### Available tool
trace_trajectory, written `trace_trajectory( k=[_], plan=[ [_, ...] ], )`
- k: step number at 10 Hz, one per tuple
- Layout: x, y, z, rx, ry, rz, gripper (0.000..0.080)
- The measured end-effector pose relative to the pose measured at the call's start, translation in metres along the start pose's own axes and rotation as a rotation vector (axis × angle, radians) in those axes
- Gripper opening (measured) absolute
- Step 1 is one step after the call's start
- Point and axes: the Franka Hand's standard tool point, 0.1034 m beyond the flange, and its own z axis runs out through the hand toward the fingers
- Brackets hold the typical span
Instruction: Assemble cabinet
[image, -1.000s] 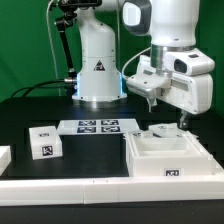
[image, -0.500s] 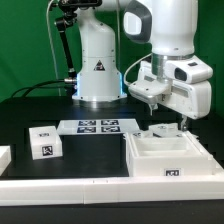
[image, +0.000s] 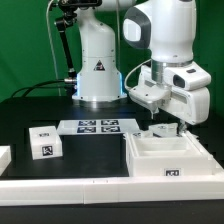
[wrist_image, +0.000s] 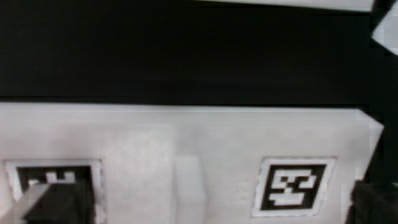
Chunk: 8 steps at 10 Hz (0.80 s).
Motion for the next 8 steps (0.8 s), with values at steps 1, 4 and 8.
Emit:
trace_trajectory(
  k=[1, 4, 8],
  plan=[
    [0.0000, -0.0001, 0.0003, 0.001, 0.001, 0.000, 0.0612],
    [0.0006, -0.0022, 0.0041, 0.008, 0.006, 0.003, 0.0276],
    [-0.0018, 0.0006, 0.0014, -0.001, 0.002, 0.006, 0.0075]
  ],
)
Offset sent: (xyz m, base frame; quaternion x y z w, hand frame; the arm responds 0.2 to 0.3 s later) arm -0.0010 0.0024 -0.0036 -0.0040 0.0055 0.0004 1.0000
